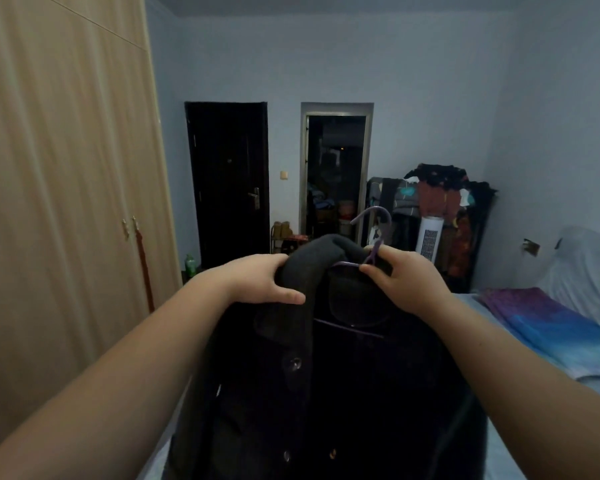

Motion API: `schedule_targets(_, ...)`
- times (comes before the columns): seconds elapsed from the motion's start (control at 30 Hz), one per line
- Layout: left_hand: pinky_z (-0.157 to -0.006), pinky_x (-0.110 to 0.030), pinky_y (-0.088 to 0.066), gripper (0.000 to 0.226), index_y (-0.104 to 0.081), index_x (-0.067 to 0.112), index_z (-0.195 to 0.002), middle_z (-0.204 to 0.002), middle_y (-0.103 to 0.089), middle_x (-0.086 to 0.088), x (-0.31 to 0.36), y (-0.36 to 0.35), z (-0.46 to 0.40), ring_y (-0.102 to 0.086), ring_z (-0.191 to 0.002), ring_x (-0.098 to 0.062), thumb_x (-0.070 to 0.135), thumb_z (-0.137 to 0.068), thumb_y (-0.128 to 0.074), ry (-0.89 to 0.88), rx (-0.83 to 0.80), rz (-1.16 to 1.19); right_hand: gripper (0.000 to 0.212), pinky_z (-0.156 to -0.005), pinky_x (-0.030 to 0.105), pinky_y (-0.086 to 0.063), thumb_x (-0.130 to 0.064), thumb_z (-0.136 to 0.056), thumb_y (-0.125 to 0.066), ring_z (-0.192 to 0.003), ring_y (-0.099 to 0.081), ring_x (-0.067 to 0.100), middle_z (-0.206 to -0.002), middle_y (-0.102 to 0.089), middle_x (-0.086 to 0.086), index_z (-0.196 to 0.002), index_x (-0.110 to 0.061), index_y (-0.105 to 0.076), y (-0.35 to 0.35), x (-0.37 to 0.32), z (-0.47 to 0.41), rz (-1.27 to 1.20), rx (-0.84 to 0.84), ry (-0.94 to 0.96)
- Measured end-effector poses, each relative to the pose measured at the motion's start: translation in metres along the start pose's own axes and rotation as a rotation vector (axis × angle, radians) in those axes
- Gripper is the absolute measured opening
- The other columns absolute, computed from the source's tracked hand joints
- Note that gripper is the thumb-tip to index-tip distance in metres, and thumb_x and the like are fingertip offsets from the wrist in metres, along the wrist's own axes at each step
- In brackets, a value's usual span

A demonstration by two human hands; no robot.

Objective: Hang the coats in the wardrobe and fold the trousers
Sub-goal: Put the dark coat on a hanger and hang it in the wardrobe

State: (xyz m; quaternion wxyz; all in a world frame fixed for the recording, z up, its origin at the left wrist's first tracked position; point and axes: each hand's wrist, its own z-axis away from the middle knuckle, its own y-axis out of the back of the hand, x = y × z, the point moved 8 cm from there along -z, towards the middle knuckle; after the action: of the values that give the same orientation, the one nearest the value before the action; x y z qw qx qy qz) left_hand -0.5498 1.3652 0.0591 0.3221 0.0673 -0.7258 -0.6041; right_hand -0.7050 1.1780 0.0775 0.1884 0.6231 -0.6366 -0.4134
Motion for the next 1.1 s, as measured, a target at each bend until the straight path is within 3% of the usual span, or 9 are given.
schedule_targets(0.1, -0.089, -0.039, -0.055, 0.056, -0.059, 0.037, -0.118, -0.109, -0.066, 0.015, 0.011, 0.012, -0.003, -0.064, -0.099, -0.01, 0.058, -0.069, -0.078, -0.043, 0.133, 0.002, 0.04, -0.077, 0.034, -0.051, -0.049, -0.094, -0.059, -0.098, -0.066, 0.021, -0.108, -0.071, -0.006, -0.131, -0.035, -0.055, 0.008, -0.014, -0.009, -0.005, 0.069, 0.005)
schedule_targets(0.23, -0.074, -0.033, -0.048, 0.029, -0.051, 0.044, -0.094, -0.088, -0.064, 0.018, 0.027, 0.076, 0.003, -0.064, -0.088, -0.012, 0.061, -0.078, -0.068, -0.082, 0.53, -0.145, 0.056, -0.087, 0.04, -0.054, -0.046, -0.089, -0.067, -0.106, -0.062, 0.017, -0.117, -0.065, -0.01, -0.138, -0.041, -0.041, 0.034, -0.031, -0.044, -0.229, 0.164, -0.061)
schedule_targets(0.4, -0.079, -0.04, -0.052, 0.044, -0.051, 0.037, -0.096, -0.093, -0.069, 0.009, 0.034, 0.177, 0.002, -0.066, -0.091, -0.023, 0.074, -0.074, -0.058, -0.039, 0.77, -0.252, 0.07, -0.098, 0.036, -0.046, -0.042, -0.094, -0.063, -0.118, -0.054, 0.012, -0.139, -0.048, -0.007, -0.151, -0.042, -0.024, 0.089, -0.058, -0.099, -0.486, 0.25, 0.089)
schedule_targets(0.57, -0.077, -0.045, -0.052, 0.051, -0.047, 0.035, -0.094, -0.094, -0.068, 0.003, 0.047, 0.276, 0.026, -0.065, -0.089, -0.028, 0.075, -0.066, -0.063, -0.047, 0.923, -0.186, 0.072, -0.109, 0.036, -0.041, -0.042, -0.098, -0.055, -0.133, -0.048, 0.013, -0.152, -0.043, -0.011, -0.155, -0.046, -0.012, 0.117, -0.067, -0.135, -0.258, 0.069, 0.205)
schedule_targets(0.7, -0.081, -0.044, -0.052, 0.044, -0.048, 0.032, -0.102, -0.096, -0.064, 0.006, 0.071, 0.324, 0.039, -0.063, -0.088, -0.022, 0.055, -0.076, -0.074, -0.126, 0.925, -0.176, 0.08, -0.102, 0.045, -0.047, -0.045, -0.095, -0.056, -0.13, -0.053, 0.027, -0.154, -0.042, 0.0, -0.156, -0.041, -0.004, 0.168, -0.086, -0.161, -0.018, 0.281, 0.245)
schedule_targets(0.8, -0.087, -0.036, -0.05, 0.052, -0.045, 0.039, -0.12, -0.109, -0.061, 0.008, 0.08, 0.345, 0.052, -0.063, -0.098, -0.017, 0.042, -0.079, -0.078, -0.267, 0.889, -0.079, 0.061, -0.096, 0.046, -0.05, -0.044, -0.096, -0.051, -0.12, -0.06, 0.03, -0.144, -0.054, 0.001, -0.15, -0.041, -0.023, 0.202, -0.095, -0.18, 0.006, 0.4, 0.288)
schedule_targets(0.97, -0.091, -0.012, -0.043, 0.048, -0.052, 0.049, -0.129, -0.12, -0.062, 0.02, 0.068, 0.334, 0.059, -0.056, -0.104, 0.015, 0.023, -0.092, -0.068, -0.421, 0.805, 0.006, 0.016, -0.087, 0.034, -0.05, -0.037, -0.097, -0.052, -0.092, -0.064, -0.001, -0.1, -0.072, -0.014, -0.103, -0.036, -0.066, 0.212, -0.082, -0.205, -0.199, 0.29, 0.347)
schedule_targets(1.03, -0.096, -0.019, -0.045, 0.036, -0.061, 0.039, -0.124, -0.117, -0.067, 0.018, 0.058, 0.325, 0.053, -0.06, -0.104, 0.01, 0.02, -0.093, -0.066, -0.436, 0.783, 0.08, 0.021, -0.075, 0.031, -0.049, -0.026, -0.101, -0.054, -0.077, -0.061, -0.006, -0.084, -0.071, -0.015, -0.085, -0.032, -0.066, 0.209, -0.077, -0.205, -0.211, 0.234, 0.319)
schedule_targets(1.1, -0.094, -0.028, -0.048, 0.026, -0.067, 0.026, -0.118, -0.11, -0.071, 0.009, 0.047, 0.316, 0.047, -0.066, -0.102, -0.004, 0.025, -0.092, -0.066, -0.428, 0.715, 0.176, 0.028, -0.073, 0.036, -0.051, -0.033, -0.101, -0.051, -0.073, -0.061, 0.006, -0.077, -0.07, -0.009, -0.079, -0.024, -0.066, 0.204, -0.072, -0.205, -0.206, 0.198, 0.289)
